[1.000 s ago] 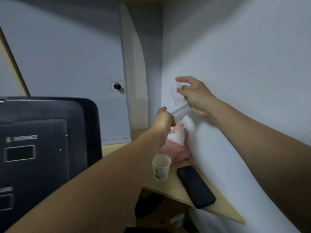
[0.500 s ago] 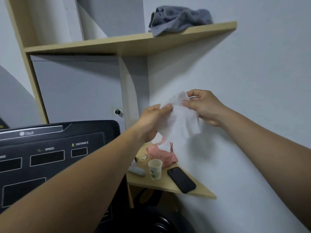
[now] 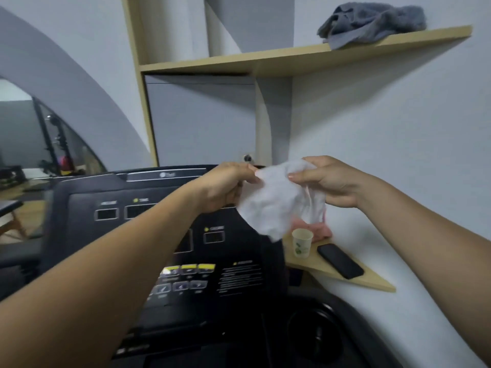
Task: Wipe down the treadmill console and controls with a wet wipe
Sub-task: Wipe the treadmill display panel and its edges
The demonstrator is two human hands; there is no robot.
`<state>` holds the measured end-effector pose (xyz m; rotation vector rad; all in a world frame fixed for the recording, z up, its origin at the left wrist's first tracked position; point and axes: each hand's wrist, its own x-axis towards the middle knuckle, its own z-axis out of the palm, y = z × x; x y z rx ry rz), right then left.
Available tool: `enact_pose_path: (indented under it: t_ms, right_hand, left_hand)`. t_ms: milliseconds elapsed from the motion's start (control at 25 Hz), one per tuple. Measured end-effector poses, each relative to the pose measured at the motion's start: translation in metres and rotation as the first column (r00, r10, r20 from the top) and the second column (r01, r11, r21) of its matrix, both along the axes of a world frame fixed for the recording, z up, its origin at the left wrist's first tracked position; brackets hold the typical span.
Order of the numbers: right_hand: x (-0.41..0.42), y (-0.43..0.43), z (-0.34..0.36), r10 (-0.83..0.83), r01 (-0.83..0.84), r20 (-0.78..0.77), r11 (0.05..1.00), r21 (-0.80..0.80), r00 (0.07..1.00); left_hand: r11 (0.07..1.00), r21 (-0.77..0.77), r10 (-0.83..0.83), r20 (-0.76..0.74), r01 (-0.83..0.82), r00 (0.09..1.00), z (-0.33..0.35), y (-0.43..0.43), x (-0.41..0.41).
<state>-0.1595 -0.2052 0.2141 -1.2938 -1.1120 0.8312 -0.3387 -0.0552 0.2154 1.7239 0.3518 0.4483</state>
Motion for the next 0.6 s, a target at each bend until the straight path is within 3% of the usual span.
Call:
enact_pose_path:
  t_ms: [120, 280, 320, 400, 520, 600]
  right_hand:
    - [-0.06, 0.041, -0.002, 0.005, 0.001, 0.101, 0.998, -0.065, 0.995]
    - [-0.111, 0.067, -0.023, 0.148, -0.172, -0.242, 0.982, -0.084, 0.959]
    - [-0.121, 0.07, -0.036, 0.176, -0.211, -0.263, 0.971, -0.111, 0.949]
    - [-0.138, 0.078, -0.064, 0.155, -0.187, -0.283, 0.978, -0.089, 0.946]
    - [-0.165, 0.092, -0.092, 0.108, -0.068, -0.493, 0.993, 0.097, 0.864]
    - [-0.188, 0.097, -0.099, 0.157, -0.104, -0.517, 0.986, 0.129, 0.842]
  left_hand:
    - [1.0, 0.029, 0.006, -0.035, -0.005, 0.999, -0.007, 0.024, -0.057]
    - [0.983, -0.054, 0.179, 0.085, -0.175, 0.98, -0.013, 0.047, -0.118]
    - [0.97, -0.093, 0.234, 0.112, -0.225, 0.966, -0.016, 0.053, -0.135]
    - [0.94, -0.093, 0.339, 0.138, -0.329, 0.931, -0.026, 0.063, -0.167]
    - [0.891, -0.051, 0.452, 0.156, -0.45, 0.878, -0.049, 0.068, -0.206]
    - [0.87, -0.03, 0.489, 0.17, -0.491, 0.856, -0.066, 0.069, -0.225]
